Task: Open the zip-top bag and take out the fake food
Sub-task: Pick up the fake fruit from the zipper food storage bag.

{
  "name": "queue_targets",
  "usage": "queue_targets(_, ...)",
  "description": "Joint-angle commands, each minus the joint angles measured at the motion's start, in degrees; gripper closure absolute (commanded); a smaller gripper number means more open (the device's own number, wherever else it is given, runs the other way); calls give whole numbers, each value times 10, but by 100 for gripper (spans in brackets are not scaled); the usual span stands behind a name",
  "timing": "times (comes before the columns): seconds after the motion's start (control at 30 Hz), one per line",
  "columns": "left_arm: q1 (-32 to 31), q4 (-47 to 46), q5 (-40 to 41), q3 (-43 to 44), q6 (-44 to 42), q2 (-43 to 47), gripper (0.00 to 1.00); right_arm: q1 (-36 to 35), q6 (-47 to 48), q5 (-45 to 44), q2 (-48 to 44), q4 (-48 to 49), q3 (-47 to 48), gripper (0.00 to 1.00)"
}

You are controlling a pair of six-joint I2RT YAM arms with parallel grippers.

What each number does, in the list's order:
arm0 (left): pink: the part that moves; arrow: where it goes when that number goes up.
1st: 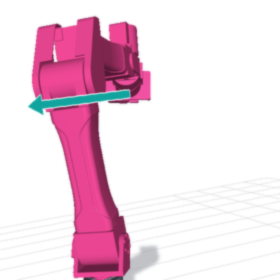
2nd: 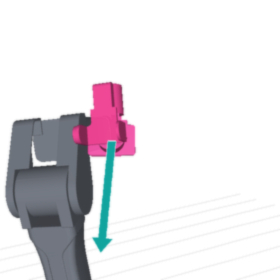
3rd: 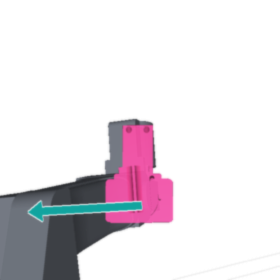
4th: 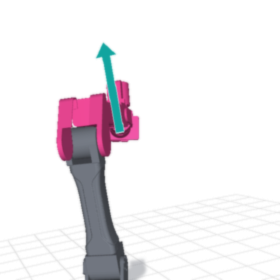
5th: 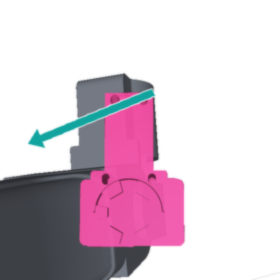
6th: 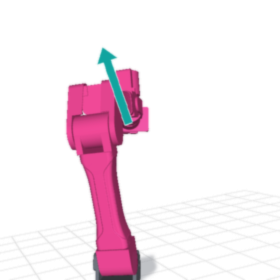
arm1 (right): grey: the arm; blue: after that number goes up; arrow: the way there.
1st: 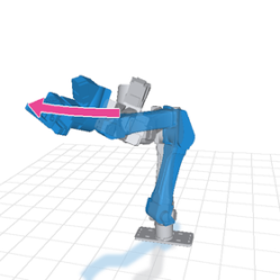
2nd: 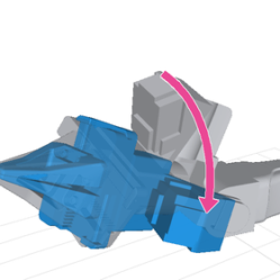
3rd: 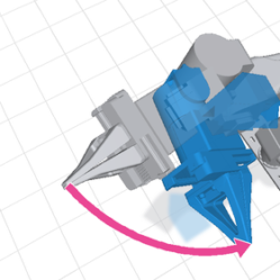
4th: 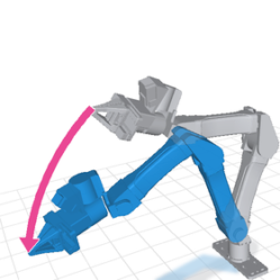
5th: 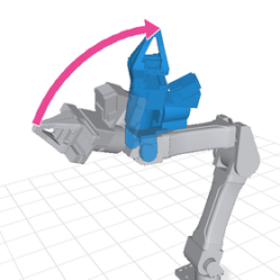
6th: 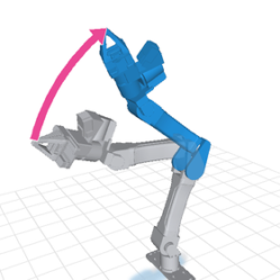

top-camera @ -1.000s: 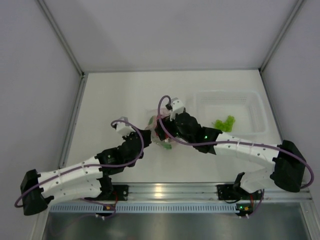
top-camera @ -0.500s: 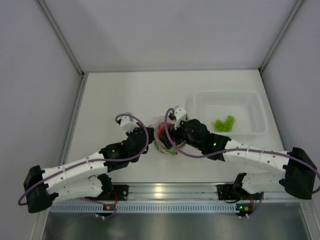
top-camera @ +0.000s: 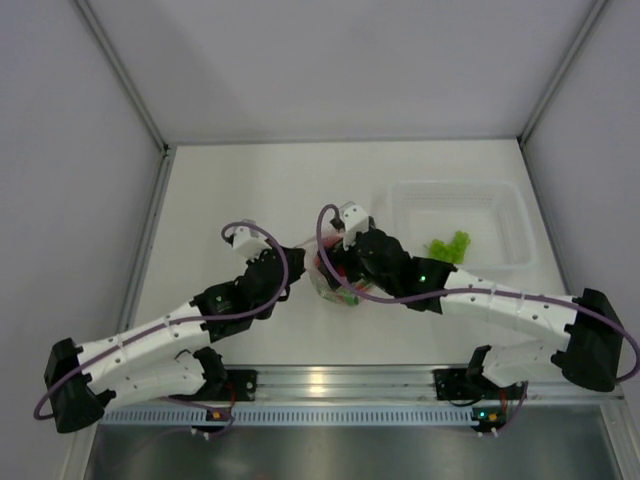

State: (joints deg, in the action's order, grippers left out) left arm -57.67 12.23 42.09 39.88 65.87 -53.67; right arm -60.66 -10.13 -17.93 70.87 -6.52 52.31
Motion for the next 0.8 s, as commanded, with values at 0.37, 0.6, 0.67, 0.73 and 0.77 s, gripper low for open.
queue_targets(0.37, 99, 59, 74, 20, -76, 23, 100, -9, 141, 176, -35, -63, 32, 100)
queue_targets(0.6, 137, 59, 39, 27, -78, -11, 100, -9, 188, 236, -67, -54, 27, 100)
queue_targets(0.67, 137, 58, 34, 19, -71, -14, 100, -9, 175, 202, -89, -25, 10, 100)
queue_targets(0.73, 137, 58, 29, 13, -67, -14, 100, -9, 145, 165, -105, 25, -6, 100)
queue_targets(0.77, 137, 58, 27, 9, -66, -14, 100, -9, 137, 133, -120, 41, -20, 100)
